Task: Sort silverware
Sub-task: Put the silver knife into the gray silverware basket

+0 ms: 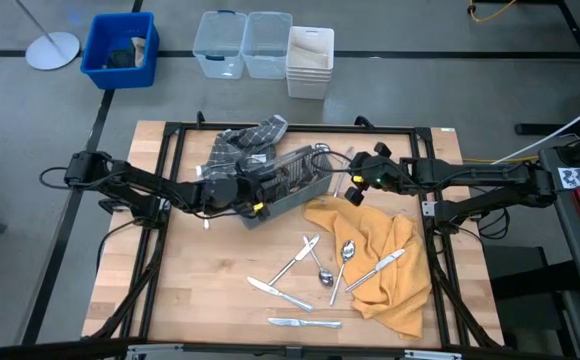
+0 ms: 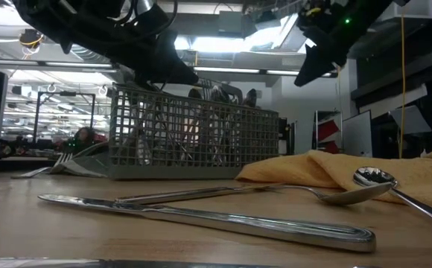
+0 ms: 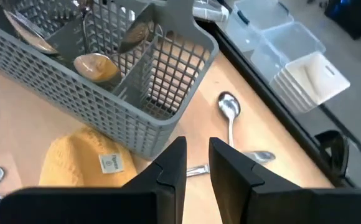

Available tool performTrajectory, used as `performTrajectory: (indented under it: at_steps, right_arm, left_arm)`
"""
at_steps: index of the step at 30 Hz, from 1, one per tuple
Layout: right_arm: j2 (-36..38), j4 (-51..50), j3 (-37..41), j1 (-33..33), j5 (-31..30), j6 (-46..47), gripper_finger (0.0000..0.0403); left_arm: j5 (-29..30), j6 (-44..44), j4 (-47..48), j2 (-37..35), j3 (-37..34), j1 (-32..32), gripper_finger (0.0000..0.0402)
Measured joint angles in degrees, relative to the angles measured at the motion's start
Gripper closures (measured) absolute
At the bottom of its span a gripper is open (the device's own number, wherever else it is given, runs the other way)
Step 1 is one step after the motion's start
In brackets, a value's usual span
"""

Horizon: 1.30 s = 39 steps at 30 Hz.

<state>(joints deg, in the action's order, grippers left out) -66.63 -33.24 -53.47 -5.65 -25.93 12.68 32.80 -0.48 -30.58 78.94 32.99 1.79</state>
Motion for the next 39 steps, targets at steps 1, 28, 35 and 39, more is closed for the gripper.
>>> performTrajectory:
  at_steps: [1, 28, 35, 39]
  right_arm:
    - [0.0, 0.0, 0.0, 0.0, 0.0, 0.7, 0.0331]
    - [-10.5, 8.0, 6.2, -20.4, 11.7, 32.3, 0.0331]
    - [-17.3, 13.3, 6.2, -20.3, 15.0, 35.5, 0.0331]
    - [-19.6, 13.1, 6.2, -20.3, 16.5, 39.0, 0.0331]
  left_arm:
    - [0.0, 0.8, 0.1, 0.0, 0.0, 0.1, 0.0292]
    - [0.2, 5.0, 0.1, -12.7, -0.1, 10.6, 0.0301]
    - [0.2, 5.0, 0.2, -12.7, -0.1, 10.7, 0.0301]
    - [0.2, 5.0, 0.5, -12.9, -0.1, 10.7, 0.0302]
